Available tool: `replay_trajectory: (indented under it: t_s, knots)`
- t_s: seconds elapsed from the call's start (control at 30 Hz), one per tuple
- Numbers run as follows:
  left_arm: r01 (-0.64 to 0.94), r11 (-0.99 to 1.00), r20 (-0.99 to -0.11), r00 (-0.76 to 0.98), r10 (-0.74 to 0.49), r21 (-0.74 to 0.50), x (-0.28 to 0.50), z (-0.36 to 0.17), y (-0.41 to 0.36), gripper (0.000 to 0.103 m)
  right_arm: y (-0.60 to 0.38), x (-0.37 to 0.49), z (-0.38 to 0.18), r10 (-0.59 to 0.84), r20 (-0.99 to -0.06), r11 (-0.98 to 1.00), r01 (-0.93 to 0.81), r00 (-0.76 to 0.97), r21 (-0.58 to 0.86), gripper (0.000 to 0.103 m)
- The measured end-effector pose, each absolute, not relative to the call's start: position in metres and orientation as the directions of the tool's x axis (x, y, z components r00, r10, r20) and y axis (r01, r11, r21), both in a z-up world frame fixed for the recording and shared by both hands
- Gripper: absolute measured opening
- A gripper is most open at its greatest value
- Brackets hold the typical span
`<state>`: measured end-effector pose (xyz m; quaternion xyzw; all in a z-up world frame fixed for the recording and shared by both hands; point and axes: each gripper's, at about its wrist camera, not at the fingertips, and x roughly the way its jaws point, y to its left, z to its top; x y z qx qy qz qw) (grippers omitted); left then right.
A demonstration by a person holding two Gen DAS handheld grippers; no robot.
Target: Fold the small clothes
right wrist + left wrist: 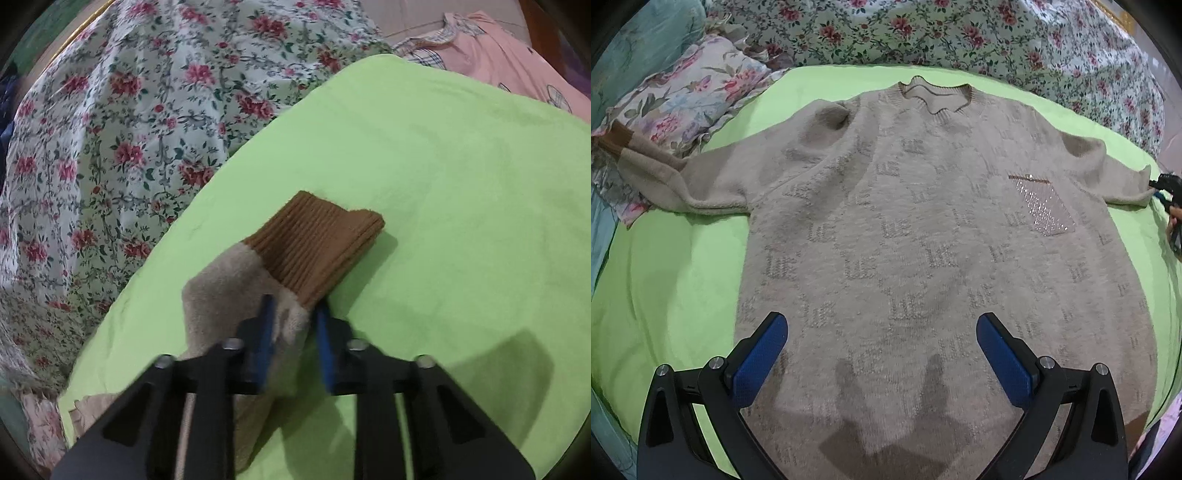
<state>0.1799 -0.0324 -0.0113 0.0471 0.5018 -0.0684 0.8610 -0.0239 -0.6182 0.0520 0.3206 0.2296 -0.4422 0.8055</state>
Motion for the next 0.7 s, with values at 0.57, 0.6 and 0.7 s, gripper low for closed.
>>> replay_trajectory:
  t_s: [0.57, 0.6, 0.7]
  knots:
    - [0.142, 0.986, -0.856, 0.495, -0.145, -0.085, 0.167, -0.014, -0.009, 0.102, -0.366, 0.098, 0.064, -0.196, -0.656, 0.831, 0.479, 0.729, 0.284, 0.007]
    - [0.138, 0.987, -0.854, 0.5, -0.146, -0.087, 0.166, -0.013, -0.007, 0.102, -0.348, 0.115, 0.058, -0.142, -0.664, 0.842, 0.442, 0.734, 0.309, 0.007]
    - [0.127, 0.988, -0.845, 0.515, -0.144, -0.092, 0.164, -0.011, 0.001, 0.102, -0.302, 0.16, 0.04, -0.035, -0.674, 0.86, 0.365, 0.737, 0.355, 0.007]
